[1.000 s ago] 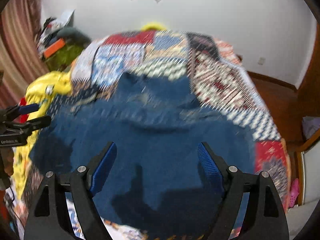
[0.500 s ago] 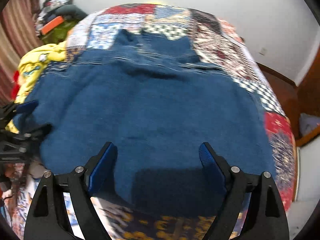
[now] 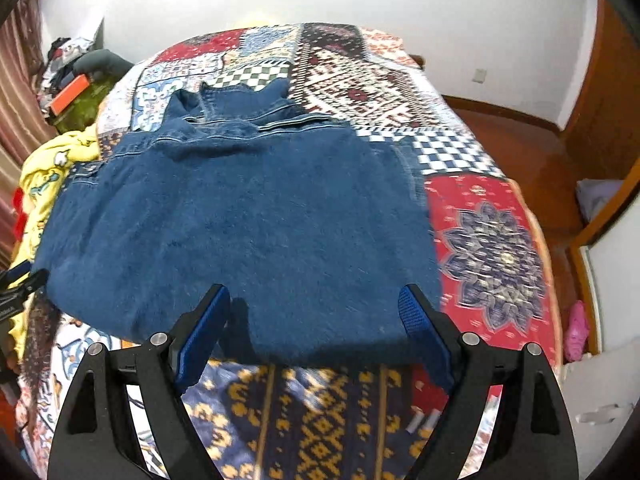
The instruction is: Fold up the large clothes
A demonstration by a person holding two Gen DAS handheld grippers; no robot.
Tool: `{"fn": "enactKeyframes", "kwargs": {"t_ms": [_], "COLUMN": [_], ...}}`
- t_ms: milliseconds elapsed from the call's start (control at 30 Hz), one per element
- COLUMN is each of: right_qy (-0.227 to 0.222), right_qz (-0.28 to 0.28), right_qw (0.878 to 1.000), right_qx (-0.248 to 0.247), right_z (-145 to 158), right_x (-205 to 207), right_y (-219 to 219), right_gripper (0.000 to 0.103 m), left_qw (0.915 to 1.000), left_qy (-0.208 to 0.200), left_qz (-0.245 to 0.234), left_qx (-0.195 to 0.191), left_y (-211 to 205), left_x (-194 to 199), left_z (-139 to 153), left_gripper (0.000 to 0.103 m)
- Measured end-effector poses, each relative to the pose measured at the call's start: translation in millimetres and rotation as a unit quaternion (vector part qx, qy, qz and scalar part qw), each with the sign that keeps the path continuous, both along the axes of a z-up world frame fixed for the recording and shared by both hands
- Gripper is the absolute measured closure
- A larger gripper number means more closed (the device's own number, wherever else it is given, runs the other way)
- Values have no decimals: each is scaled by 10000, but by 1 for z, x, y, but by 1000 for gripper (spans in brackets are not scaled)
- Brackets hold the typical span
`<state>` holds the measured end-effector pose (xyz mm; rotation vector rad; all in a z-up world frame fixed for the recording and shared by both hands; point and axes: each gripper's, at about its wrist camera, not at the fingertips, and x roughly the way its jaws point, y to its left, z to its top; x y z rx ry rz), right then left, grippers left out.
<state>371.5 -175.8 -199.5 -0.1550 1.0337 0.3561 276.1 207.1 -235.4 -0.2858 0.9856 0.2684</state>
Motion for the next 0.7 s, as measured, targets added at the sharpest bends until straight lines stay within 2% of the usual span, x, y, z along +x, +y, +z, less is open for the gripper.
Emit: {"fn": "enactKeyframes", "kwargs": {"t_ms": [100,233,333,433,533,600,700], "right_qy": [42,333,386,329,236,172,48], "right_qz": [-161,-498,-624,-654,-637,-602,-468], "right_qw": [9997,9982,9973,9973,9977,9980,9986], "right_qx": [-173,-56,-89,-77,36,116,226], "right_z": [-3,-8,-6,2,11,17,25], "right_x": [-2,-7,-13,-18,-20,-20,-23], "right_y": [-10,-38,-52,-57,-57,-53,-41], "right_gripper": [19,19,19,19,19,19,19], "left_qw": [9992,9973,9957,9927,9839,9743,9522], "left_qy": [181,403,435,230,-56,-220,-359], "left_qz": [312,597,651,658,523,391,429], "left_qx": [-164,-142,-493,-988,-1706,-2210,-3003], "left_y": [14,27,35,35,30,25,22], "left_x": [-15,-35,-48,-57,-53,-46,-30], "left_z": [-7,-10,-7,2,7,5,-11], "left_gripper": [7,7,7,7,7,7,9]}}
